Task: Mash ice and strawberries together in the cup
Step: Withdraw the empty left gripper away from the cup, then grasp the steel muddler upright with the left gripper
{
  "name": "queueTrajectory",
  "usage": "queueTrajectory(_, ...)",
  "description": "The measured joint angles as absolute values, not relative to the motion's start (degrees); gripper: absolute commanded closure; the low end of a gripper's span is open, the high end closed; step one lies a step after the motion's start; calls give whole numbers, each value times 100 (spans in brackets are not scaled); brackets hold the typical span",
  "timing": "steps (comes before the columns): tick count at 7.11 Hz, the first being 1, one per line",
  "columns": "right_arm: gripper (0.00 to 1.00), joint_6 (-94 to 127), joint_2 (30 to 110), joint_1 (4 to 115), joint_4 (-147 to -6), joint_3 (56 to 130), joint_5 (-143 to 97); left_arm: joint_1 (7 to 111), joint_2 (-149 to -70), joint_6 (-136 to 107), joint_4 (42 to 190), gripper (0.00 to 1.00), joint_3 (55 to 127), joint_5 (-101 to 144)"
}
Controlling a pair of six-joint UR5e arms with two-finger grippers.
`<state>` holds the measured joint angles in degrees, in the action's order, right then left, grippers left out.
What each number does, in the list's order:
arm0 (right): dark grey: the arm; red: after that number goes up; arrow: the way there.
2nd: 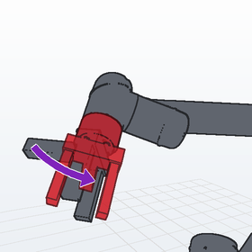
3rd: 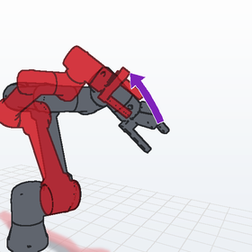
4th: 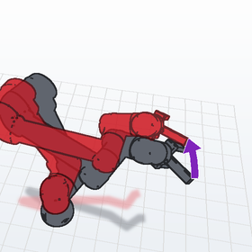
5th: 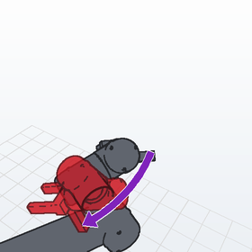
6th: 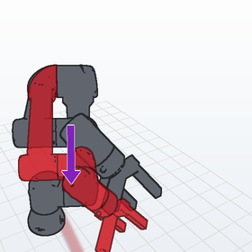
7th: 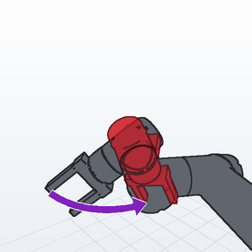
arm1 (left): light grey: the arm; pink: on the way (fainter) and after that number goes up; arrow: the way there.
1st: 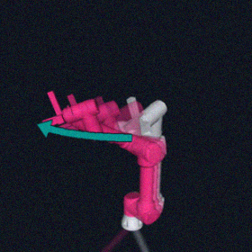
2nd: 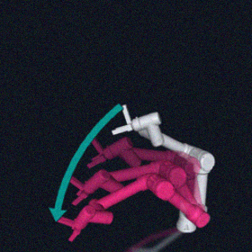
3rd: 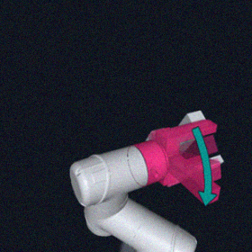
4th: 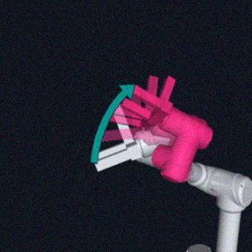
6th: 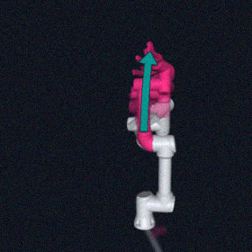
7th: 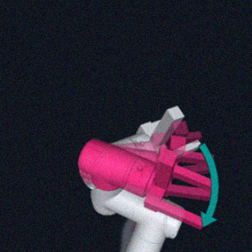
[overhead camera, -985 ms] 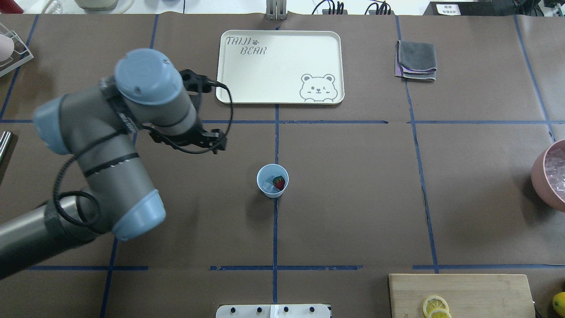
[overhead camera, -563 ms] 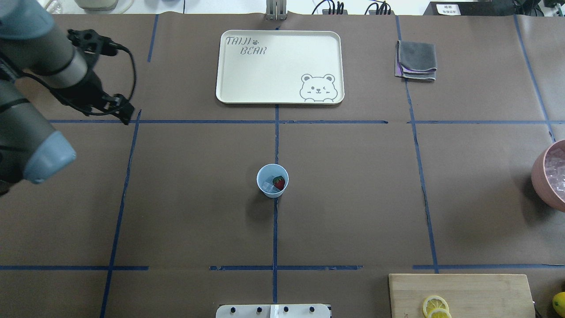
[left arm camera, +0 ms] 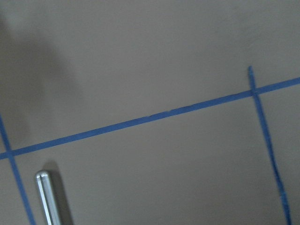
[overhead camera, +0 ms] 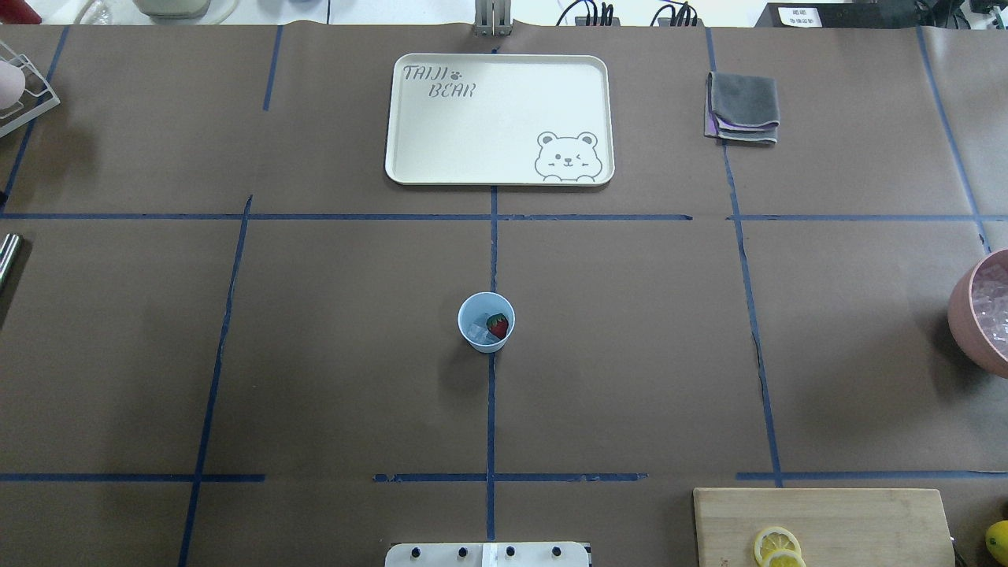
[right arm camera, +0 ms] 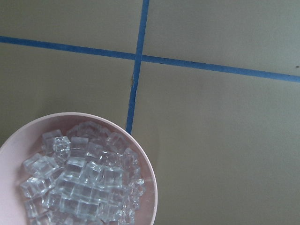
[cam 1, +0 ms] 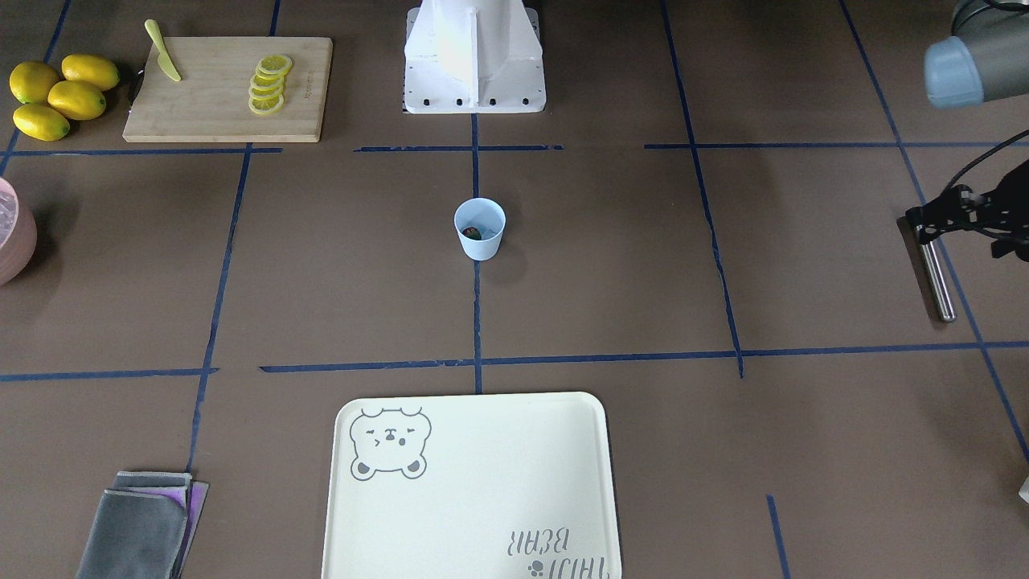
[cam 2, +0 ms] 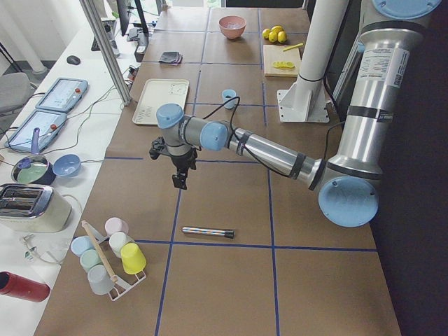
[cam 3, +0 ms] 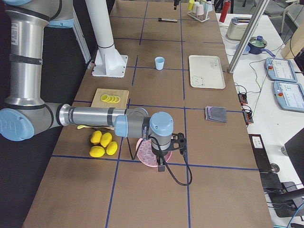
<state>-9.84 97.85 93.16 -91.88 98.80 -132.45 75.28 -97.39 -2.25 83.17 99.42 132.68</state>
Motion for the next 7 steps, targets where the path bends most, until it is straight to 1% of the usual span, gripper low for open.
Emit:
queueTrajectory(2,0,-984,9814,9316,-9115,9874,-13247,7716,-9349,-29,9109,0,9429,13326)
queueTrajectory(3,0,-984,9821,9316,-9103,9875,-13251,7724,-9263,-198,9731,0,9022,13328)
queueTrajectory(6,0,-984,9832,9316,-9092,9879,-13246,7560,-9169,-1858,12448,0,7628,13305)
queueTrajectory(7,0,-984,9833,9316,-9089,9879,-13246,7291,-9168,-2395,13109,0,7361,13276)
